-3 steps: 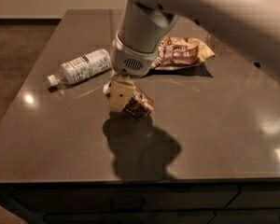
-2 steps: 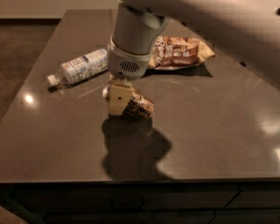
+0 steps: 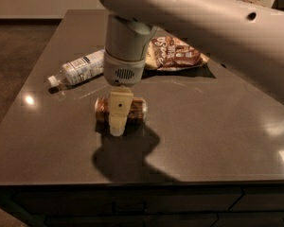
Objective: Knock orange can over
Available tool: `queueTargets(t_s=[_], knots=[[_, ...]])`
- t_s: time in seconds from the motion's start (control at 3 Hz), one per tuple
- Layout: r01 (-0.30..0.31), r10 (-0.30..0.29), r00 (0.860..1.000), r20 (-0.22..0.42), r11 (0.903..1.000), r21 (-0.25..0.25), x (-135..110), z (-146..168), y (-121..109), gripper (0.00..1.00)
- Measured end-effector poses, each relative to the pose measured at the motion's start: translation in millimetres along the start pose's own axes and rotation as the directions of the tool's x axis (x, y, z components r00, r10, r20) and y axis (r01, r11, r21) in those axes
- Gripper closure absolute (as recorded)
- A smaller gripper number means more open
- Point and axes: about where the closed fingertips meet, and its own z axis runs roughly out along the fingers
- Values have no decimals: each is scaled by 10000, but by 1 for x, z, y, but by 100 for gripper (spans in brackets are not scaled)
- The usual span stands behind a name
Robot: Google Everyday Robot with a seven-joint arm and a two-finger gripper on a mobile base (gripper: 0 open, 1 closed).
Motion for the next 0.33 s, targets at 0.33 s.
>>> queueTargets(t_s=[0.33], knots=[[0, 0, 10000, 0, 10000, 0, 0, 0, 0, 0]])
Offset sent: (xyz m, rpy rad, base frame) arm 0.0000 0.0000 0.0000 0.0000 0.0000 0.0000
